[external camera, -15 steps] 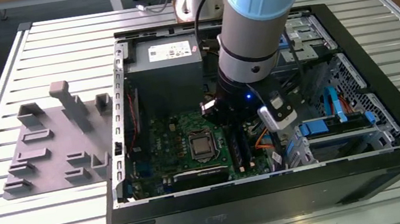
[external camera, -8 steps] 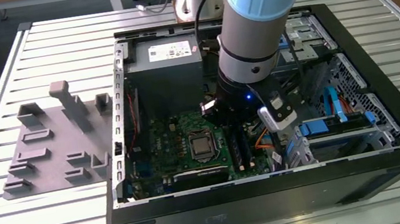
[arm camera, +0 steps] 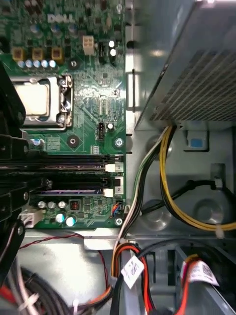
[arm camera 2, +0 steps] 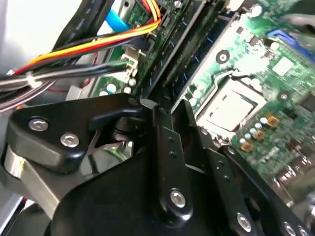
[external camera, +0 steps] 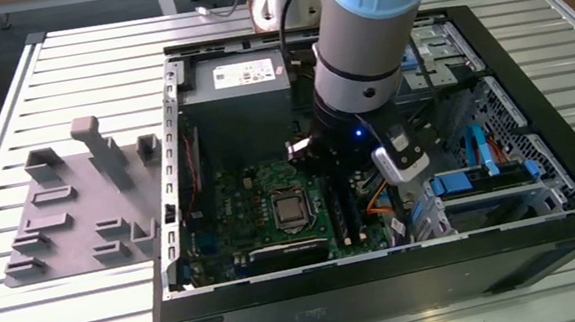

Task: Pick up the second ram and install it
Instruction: 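Insert the second ram into the second slot, then press down the second ram until it locks into place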

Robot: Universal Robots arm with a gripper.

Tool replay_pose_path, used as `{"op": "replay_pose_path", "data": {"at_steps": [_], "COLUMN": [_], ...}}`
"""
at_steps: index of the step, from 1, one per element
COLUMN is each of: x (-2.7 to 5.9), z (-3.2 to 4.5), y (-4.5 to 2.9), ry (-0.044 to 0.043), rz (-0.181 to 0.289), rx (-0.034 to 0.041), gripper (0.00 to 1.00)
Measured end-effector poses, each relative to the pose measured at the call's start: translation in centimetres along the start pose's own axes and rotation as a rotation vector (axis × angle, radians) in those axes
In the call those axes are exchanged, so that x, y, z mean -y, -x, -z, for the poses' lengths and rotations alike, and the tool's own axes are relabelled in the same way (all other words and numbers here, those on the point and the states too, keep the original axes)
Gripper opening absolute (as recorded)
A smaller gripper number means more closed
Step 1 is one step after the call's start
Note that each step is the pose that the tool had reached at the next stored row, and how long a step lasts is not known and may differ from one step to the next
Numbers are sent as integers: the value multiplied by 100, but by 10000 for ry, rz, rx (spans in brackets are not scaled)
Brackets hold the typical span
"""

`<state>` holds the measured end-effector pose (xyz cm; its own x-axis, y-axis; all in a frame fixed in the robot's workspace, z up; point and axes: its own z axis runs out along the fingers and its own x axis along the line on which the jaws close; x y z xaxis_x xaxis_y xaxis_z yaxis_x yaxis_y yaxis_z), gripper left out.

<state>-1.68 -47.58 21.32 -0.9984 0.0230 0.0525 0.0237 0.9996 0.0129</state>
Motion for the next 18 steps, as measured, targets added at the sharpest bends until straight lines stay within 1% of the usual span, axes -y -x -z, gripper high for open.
{"op": "replay_pose_path", "data": {"at_steps": [3, 5, 9, 10, 15, 18], "x": [-2, -2, -2, -2, -2, -2], "z": [117, 166, 174, 175, 175, 175], "y": [-6, -9, -9, -9, -9, -9], "ry": [-3, -3, -2, -4, -4, -5], "rz": [0, 0, 0, 0, -1, -1], "rx": [-5, -9, -13, -57, -60, -81], "gripper": [27, 27, 26, 11, 11, 11]}}
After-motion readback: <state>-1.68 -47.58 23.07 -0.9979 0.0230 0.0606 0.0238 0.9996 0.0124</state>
